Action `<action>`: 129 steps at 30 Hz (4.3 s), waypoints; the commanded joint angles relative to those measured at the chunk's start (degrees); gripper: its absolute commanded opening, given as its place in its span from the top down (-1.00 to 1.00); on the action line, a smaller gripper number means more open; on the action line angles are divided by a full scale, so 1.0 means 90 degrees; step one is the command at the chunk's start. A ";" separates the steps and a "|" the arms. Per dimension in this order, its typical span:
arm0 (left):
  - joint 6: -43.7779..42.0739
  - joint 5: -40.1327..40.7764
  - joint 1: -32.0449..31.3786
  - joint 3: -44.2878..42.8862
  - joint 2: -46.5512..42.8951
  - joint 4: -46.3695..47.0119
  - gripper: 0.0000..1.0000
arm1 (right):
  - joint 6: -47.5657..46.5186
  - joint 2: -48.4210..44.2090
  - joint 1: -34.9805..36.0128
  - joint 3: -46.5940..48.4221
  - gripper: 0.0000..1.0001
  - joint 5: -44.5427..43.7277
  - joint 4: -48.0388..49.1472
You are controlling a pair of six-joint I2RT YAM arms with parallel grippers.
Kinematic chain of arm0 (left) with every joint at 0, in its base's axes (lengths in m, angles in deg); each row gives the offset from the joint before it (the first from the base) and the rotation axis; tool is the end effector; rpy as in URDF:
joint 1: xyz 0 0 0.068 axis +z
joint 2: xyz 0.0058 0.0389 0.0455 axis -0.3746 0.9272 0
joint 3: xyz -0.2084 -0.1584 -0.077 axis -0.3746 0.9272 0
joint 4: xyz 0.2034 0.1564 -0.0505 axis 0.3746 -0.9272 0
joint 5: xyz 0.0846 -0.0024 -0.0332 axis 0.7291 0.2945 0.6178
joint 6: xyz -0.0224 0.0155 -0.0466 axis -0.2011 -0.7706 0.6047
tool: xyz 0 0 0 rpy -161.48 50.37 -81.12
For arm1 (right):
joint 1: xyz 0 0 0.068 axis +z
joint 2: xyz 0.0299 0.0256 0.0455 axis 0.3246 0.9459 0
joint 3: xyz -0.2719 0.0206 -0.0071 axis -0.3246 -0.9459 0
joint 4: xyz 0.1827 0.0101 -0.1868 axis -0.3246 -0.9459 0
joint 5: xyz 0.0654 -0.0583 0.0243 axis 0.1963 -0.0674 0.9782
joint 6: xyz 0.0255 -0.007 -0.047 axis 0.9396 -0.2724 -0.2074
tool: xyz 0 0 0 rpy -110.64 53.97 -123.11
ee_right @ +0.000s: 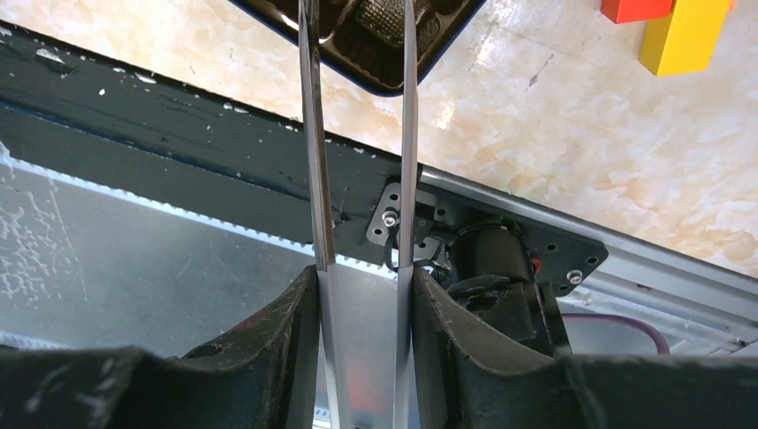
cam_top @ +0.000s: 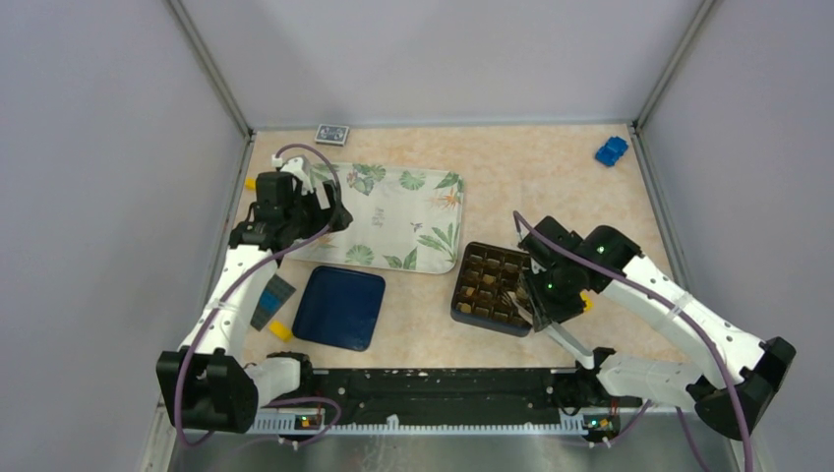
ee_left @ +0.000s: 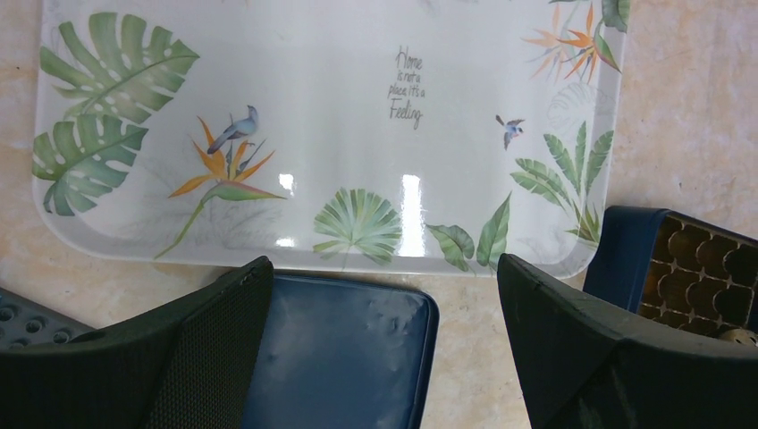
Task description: Pack the chocolate
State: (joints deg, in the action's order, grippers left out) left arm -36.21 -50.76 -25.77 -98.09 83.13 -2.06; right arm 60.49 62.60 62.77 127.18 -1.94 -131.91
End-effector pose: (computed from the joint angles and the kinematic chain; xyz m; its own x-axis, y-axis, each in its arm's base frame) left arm 0.2488 -0.0232 0.3015 -0.6624 -0.2547 -0.7046 0.0127 0.9365 -0.3505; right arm 0.1108 0.1071 0.3098 -0.9397 -0.3016 -0.1614 -0.3186 0.9434 0.0922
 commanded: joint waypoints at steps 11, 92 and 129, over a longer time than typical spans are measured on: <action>-0.0095 -0.0233 0.0019 -0.0081 -0.0013 0.0277 -0.98 | 0.0026 0.0270 0.0061 0.0035 0.19 -0.0067 0.0544; 0.0960 0.0004 0.0339 0.1095 0.2631 -0.0034 -0.33 | -0.0636 0.2877 -0.3069 0.0887 -0.62 -0.0720 0.6987; 0.0961 0.1401 -0.2247 0.0706 0.2002 -0.1463 1.00 | -0.1202 0.3738 0.1047 0.0007 -0.30 0.0302 0.6927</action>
State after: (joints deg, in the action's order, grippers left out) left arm -25.04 -40.42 -46.25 -89.63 103.72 -11.02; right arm 47.99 98.01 71.93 126.33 2.87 -73.24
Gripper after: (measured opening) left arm 0.006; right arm 0.661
